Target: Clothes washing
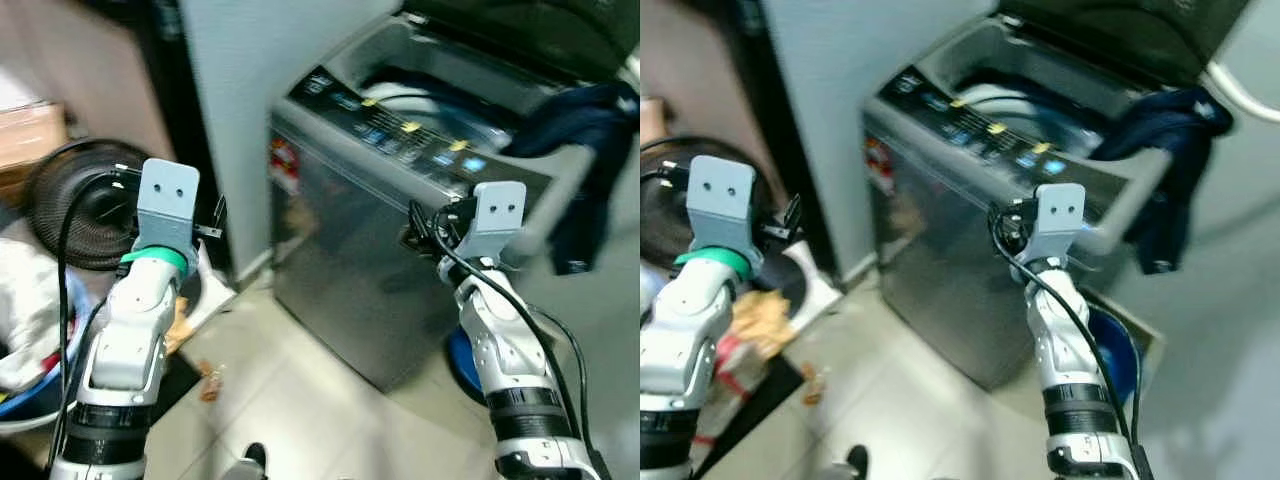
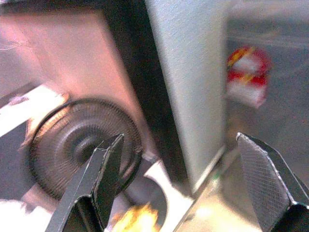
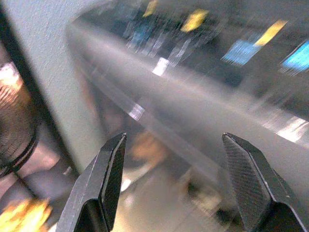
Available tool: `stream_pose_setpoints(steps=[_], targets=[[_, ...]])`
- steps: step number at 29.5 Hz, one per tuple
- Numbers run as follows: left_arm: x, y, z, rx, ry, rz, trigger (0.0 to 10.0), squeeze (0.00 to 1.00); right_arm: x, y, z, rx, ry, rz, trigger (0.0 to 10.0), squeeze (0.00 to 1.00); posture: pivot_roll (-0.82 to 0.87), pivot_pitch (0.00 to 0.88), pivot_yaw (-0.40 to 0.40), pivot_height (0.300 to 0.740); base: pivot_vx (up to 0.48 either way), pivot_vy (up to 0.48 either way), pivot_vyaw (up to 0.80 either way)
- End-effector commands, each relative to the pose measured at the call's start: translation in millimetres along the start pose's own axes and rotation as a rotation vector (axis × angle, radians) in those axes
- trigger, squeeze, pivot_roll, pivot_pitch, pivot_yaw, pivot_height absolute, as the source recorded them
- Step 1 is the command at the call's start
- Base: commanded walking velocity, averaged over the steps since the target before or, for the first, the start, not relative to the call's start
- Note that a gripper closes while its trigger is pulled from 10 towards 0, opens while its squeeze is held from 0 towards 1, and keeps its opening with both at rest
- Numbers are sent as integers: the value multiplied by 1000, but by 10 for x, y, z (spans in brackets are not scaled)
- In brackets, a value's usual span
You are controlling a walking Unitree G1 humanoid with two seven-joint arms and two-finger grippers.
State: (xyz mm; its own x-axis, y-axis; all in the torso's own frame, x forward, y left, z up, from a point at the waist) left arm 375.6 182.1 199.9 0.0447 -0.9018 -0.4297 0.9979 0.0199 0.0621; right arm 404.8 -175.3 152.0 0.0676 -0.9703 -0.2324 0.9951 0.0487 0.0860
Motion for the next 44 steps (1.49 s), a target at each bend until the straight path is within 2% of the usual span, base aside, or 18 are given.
stream_pose_setpoints(steps=[1, 6, 9, 12, 16, 17, 19, 20, 21, 22, 23, 24, 27, 28, 30, 32, 44], targets=[[65, -13, -133, -51, -3, -32, 10000, 0, 154, -42, -94, -14, 5, -50, 10000, 0, 66, 31, -30, 740, 0, 0, 775], [69, -39, -246, -73, -20, -41, 10000, 0, 178, -71, -191, -35, -15, -48, 10000, 0, 66, 32, -29, 740, 0, 0, 775], [104, -75, -499, -138, -13, -41, 10000, 0, 208, -113, -338, -70, -39, -40, 10000, 0, 64, 30, -29, 740, 0, 0, 775], [104, -75, -499, -138, -13, -41, 10000, 0, 208, -113, -338, -70, -39, -40, 10000, 0, 64, 30, -29, 740, 0, 0, 775], [133, -102, -658, -186, 3, -47, 10000, 0, 265, -153, -440, -104, -68, -38, 10000, 0, 60, 30, -29, 740, 0, 0, 775], [156, -119, -742, -203, 13, -58, 10000, 0, 324, -183, -513, -128, -80, -45, 10000, 0, 56, 31, -30, 740, 0, 0, 775], [156, -119, -742, -203, 13, -58, 10000, 0, 324, -183, -513, -128, -80, -45, 10000, 0, 56, 31, -30, 740, 0, 0, 775], [165, -133, -869, -230, 10, -51, 10000, 0, 403, -235, -631, -167, -99, -62, 10000, 0, 51, 31, -31, 740, 0, 0, 775], [165, -133, -869, -230, 10, -51, 10000, 0, 403, -235, -631, -167, -99, -62, 10000, 0, 51, 31, -31, 740, 0, 0, 775], [181, -151, -1036, -273, -14, -41, 10000, 0, 488, -307, -790, -220, -93, -91, 10000, 0, 44, 30, -32, 740, 0, 0, 775], [181, -151, -1036, -273, -14, -41, 10000, 0, 488, -307, -790, -220, -93, -91, 10000, 0, 44, 30, -32, 740, 0, 0, 775], [192, -172, -1201, -322, -33, -23, 10000, 0, 556, -381, -939, -269, -69, -125, 10000, 0, 45, 30, -33, 740, 0, 0, 763], [192, -172, -1201, -322, -33, -23, 10000, 0, 556, -381, -939, -269, -69, -125, 10000, 0, 45, 30, -33, 740, 0, 0, 763], [216, -204, -1356, -371, -53, -10, 10000, 0, 610, -452, -1070, -310, -29, -164, 10000, 0, 41, 30, -33, 740, 0, 0, 744], [216, -204, -1356, -371, -53, -10, 10000, 0, 610, -452, -1070, -310, -29, -164, 10000, 0, 41, 30, -33, 740, 0, 0, 744], [264, -272, -1569, -439, -79, 4, 10000, 0, 620, -546, -1251, -366, 3, -198, 10000, 0, 41, 29, -33, 740, 0, 0, 741], [292, -366, -1812, -489, -84, 26, 10000, 0, 631, -635, -1424, -427, -16, -215, 10000, 0, 44, 22, -38, 740, 0, 0, 748]])
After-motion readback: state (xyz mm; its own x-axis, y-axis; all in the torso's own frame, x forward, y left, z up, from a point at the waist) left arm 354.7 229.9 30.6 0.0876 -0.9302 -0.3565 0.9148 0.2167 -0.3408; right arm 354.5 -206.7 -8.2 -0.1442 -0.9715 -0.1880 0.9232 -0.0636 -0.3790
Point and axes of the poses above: a point about 5 cm out from each wrist's last joint towards the gripper, its own y axis pointing out of the wrist towards the gripper, its own z axis along the axis of the wrist's last joint, x = y × z, the point moved 6 cm from there along y, pointing out of the wrist towards the gripper, and after that the axes turned 10 degrees about y, right-handed, at the moved point
